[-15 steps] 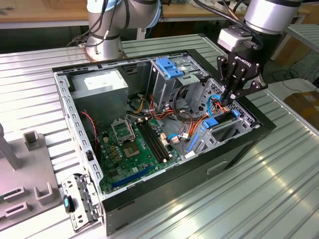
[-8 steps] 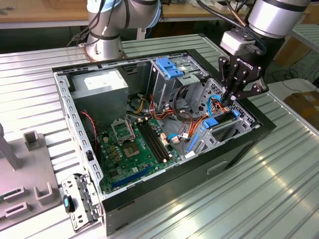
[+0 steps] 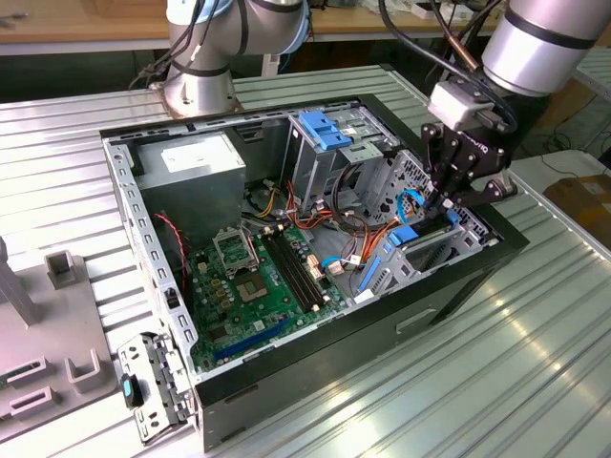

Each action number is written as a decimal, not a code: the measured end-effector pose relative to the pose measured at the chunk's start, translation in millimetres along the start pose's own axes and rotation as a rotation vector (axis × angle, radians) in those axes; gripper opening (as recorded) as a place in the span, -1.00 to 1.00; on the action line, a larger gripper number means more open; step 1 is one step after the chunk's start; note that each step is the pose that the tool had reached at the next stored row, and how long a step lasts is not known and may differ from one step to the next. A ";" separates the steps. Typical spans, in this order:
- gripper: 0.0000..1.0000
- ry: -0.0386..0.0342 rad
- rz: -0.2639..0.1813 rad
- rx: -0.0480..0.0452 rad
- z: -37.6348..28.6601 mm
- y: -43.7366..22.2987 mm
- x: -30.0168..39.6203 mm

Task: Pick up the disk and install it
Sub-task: 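Insert the second disk wire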

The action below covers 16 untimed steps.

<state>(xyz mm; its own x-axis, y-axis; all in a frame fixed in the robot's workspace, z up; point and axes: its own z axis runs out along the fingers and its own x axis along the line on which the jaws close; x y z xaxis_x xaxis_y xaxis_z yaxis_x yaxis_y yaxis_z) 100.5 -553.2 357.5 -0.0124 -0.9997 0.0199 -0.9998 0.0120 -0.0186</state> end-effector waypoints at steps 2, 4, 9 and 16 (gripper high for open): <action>-0.68 -0.0060 -0.006 0.0089 0.8 3.6 2.4; -0.68 -0.0080 -0.007 0.0105 2.5 5.0 4.9; -0.68 -0.0659 -0.006 0.0167 5.0 5.0 11.1; -0.68 -0.0706 0.007 0.0198 8.9 5.1 13.4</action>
<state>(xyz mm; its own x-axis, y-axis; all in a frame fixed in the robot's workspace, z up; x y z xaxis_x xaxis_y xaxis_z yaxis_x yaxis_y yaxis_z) 95.4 -566.7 348.8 -0.0178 -0.9985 -0.0508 -0.9991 0.0198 -0.0383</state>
